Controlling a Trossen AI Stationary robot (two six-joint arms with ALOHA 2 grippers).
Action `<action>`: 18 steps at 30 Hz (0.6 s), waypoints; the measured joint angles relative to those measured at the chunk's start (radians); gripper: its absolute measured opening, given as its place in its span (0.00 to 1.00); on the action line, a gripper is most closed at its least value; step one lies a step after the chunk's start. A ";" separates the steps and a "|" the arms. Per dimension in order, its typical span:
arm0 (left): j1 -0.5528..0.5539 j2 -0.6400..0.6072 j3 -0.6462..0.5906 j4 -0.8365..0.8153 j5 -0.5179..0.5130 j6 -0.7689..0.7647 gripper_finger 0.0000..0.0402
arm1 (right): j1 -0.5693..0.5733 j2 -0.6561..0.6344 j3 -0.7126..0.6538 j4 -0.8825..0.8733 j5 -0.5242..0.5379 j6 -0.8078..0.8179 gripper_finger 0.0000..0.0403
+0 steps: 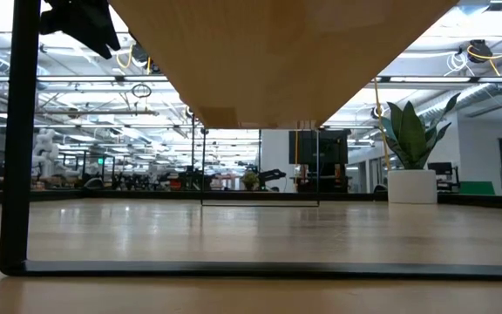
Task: Pick and place slides into the shelf
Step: Put the pink slides on the shelf
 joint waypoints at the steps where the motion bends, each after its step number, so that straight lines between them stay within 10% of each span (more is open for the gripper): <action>1: 0.000 0.000 0.000 0.000 0.000 0.000 0.32 | -0.001 0.009 0.000 0.000 0.001 -0.001 0.00; 18: 0.000 0.000 0.000 0.000 -0.015 0.016 0.32 | -0.017 0.057 -0.001 0.010 0.001 -0.003 0.00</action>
